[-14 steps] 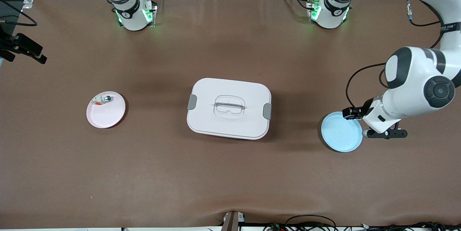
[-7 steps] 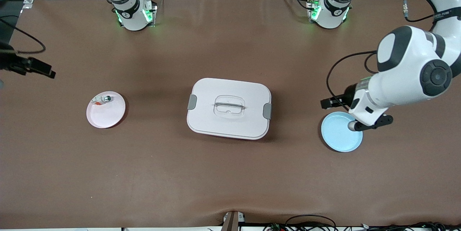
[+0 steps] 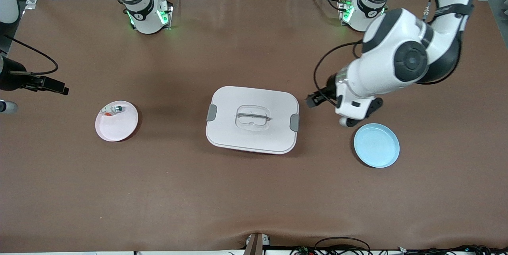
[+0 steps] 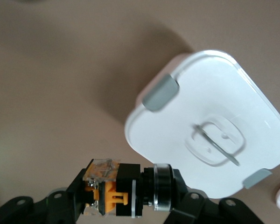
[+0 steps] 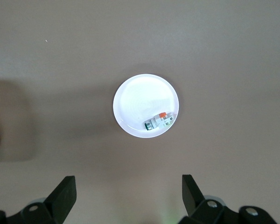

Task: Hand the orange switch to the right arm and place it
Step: 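Carry the switch over the white box while the right gripper rises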

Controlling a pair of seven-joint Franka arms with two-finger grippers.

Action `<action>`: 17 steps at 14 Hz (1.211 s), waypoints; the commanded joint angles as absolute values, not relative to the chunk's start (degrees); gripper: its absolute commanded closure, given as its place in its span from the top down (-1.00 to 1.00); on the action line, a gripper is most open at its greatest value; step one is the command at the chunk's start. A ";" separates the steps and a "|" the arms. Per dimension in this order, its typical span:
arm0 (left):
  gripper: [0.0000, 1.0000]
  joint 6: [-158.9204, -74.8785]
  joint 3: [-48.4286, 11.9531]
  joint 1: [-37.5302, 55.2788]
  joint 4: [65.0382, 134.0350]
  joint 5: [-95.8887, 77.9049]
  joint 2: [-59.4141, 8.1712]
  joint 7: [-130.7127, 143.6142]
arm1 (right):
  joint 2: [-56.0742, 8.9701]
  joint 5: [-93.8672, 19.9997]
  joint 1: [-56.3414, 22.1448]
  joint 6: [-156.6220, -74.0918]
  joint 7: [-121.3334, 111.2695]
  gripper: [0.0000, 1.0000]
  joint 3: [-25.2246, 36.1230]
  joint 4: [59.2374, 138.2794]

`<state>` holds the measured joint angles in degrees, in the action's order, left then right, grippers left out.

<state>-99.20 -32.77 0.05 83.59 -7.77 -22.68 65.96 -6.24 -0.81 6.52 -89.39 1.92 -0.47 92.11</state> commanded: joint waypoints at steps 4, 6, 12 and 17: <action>-0.77 -108.78 -32.78 9.48 77.52 -8.35 -28.12 90.39 | -7.38 -1.58 6.86 -88.59 2.02 1.00 -1.23 91.85; -0.77 -113.71 -32.87 11.76 76.56 -8.35 -29.87 97.52 | -7.29 -2.99 6.94 -88.42 1.93 1.00 -1.23 92.37; -0.81 -121.28 -32.61 18.80 71.89 -8.35 -34.71 116.61 | -4.94 -16.32 6.51 -94.46 1.93 1.00 -1.58 99.29; -0.80 -124.88 -32.96 21.18 71.89 -9.66 -34.89 125.05 | 3.68 -33.01 -0.69 -109.58 2.55 1.00 -1.58 113.71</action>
<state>-123.19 -32.84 20.44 73.56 -8.02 -33.98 122.38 -2.50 -27.79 1.52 -104.91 1.97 -1.79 106.16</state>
